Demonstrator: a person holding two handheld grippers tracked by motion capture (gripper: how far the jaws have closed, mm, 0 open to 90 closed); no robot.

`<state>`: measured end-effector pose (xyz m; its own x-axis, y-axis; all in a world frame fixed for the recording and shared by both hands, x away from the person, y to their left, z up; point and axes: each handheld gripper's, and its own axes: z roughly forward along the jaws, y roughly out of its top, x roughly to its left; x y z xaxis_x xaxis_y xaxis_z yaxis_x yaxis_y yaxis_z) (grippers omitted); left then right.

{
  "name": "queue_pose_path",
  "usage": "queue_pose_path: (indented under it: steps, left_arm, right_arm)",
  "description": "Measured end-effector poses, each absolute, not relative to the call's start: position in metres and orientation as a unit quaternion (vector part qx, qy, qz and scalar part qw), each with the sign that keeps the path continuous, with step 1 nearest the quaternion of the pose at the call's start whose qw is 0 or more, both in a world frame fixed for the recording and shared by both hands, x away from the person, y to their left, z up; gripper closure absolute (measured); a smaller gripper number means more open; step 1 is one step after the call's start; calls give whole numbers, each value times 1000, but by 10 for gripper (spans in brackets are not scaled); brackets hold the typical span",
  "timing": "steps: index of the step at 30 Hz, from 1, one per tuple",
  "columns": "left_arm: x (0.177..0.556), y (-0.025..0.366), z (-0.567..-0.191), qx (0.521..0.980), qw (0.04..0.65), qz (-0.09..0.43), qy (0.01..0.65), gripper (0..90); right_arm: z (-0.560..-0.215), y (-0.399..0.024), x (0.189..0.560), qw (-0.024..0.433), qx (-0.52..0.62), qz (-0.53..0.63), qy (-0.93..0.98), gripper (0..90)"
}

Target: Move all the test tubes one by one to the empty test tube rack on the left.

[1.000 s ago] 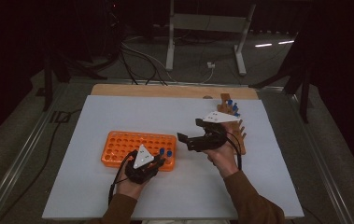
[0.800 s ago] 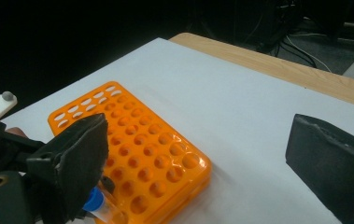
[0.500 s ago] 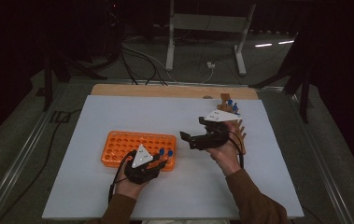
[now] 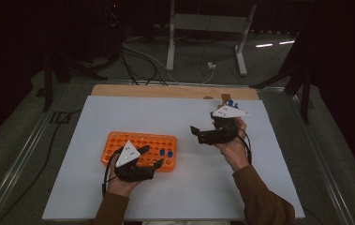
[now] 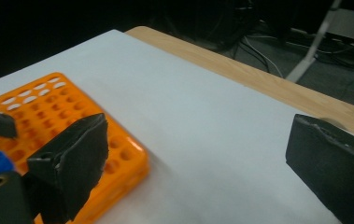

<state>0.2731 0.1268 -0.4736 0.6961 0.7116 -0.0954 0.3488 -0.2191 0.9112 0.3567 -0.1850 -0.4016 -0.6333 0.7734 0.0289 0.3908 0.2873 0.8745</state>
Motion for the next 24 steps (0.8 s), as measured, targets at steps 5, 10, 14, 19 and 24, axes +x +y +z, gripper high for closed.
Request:
queue_pose_path:
  steps: [5, 10, 14, 19, 24]
  left_arm:
    - [276, 132, -472, 746, 512, 196, 378, 123]
    - [277, 137, -471, 734, 505, 208, 404, 36]
    - [279, 142, -471, 727, 502, 214, 416, 6]
    - [279, 142, -472, 730, 499, 212, 417, 7]
    - [279, 142, -472, 731, 498, 211, 415, 8]
  right_arm:
    - [-401, -199, 363, 213, 393, 462, 766, 60]
    - [-401, -209, 367, 234, 400, 459, 758, 65]
    - [-400, -221, 372, 243, 417, 458, 747, 70]
    - [-400, -241, 379, 245, 444, 462, 728, 85]
    - [-406, -258, 387, 250, 463, 446, 724, 115]
